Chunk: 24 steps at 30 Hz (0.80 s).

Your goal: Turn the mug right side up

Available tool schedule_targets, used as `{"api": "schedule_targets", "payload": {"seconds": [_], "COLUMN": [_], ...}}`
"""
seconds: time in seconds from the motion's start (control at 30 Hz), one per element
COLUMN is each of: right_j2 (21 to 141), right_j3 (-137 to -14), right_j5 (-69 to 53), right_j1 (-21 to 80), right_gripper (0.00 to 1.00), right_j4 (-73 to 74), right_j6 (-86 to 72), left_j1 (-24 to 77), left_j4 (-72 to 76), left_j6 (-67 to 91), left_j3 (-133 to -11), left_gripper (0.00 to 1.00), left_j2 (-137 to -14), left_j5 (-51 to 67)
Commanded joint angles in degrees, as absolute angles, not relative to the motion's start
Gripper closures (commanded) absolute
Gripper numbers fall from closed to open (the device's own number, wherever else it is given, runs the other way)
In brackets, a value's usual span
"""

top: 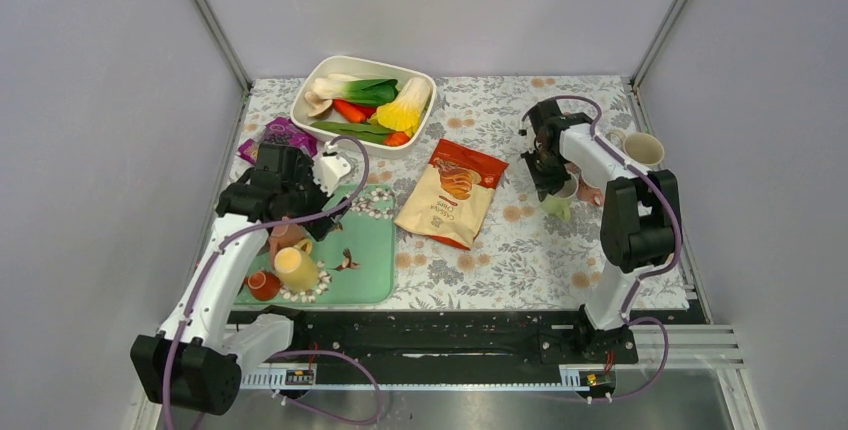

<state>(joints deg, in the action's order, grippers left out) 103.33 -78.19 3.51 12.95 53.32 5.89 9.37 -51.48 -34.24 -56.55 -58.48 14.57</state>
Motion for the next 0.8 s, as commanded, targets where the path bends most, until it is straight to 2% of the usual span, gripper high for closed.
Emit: {"api": "schedule_targets", "payload": {"seconds": [0.0,0.07,0.1,0.17,0.37,0.47,0.5,0.6,0.7,0.77], "right_j2": [104.8,104.1,103.5,102.1,95.2,92.2,91.3,89.0,87.5,87.5], "right_j3": [-81.0,-80.9,-80.8,-80.5,-79.9,-79.7,-79.5,-78.3,-76.5,-76.3], "right_j5": [5.5,4.6,4.3,4.5,5.1,5.1,5.0,5.0,5.2,4.9], "right_j1": [11.4,11.4,11.4,11.4,11.7,12.5,12.8,13.9,15.0,15.5], "right_gripper": [0.86,0.63,0.55,0.46,0.28,0.21,0.16,0.11,0.1,0.1], "right_j4": [52.9,52.8,52.8,53.2,53.7,53.7,53.7,53.1,51.9,51.6], "right_j6": [7.3,6.8,6.5,6.2,4.9,4.7,4.6,4.3,4.4,4.4], "left_j1": [9.0,9.1,9.0,9.0,9.0,9.2,9.2,9.0,8.8,8.7], "left_j4": [-54.5,-55.4,-55.7,-56.1,-52.6,-50.8,-50.0,-48.2,-50.0,-51.3], "left_j6": [-37.8,-38.4,-38.9,-40.6,-39.6,-39.2,-39.2,-38.4,-37.9,-38.0], "left_j3": [-56.6,-56.8,-56.7,-56.9,-60.8,-66.2,-68.0,-74.1,-80.2,-83.1], "left_gripper": [0.01,0.01,0.01,0.01,0.01,0.01,0.01,0.01,0.01,0.07], "left_j2": [-60.5,-61.6,-62.1,-62.7,-67.4,-73.2,-75.9,-85.3,-94.5,-99.7], "left_j5": [12.6,11.8,11.5,11.6,10.0,9.2,7.9,0.8,-2.8,-4.4]}}
